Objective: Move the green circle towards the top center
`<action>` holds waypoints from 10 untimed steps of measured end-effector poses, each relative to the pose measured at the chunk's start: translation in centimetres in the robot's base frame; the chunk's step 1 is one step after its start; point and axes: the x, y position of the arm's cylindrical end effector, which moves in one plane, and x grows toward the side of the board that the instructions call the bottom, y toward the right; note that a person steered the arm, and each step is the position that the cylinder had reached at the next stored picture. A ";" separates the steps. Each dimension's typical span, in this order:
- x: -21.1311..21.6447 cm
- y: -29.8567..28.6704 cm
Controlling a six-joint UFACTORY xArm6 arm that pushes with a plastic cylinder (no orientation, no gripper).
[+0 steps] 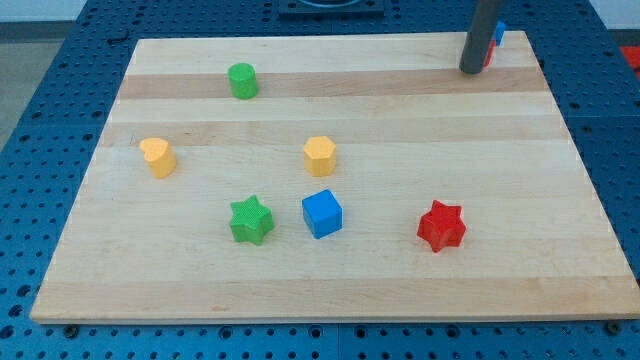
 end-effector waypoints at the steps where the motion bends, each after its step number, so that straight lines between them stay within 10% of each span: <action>1: -0.1 1.3; 3: 2.1 0.3; 8: 8.7 -35.2; 10: 6.1 -36.0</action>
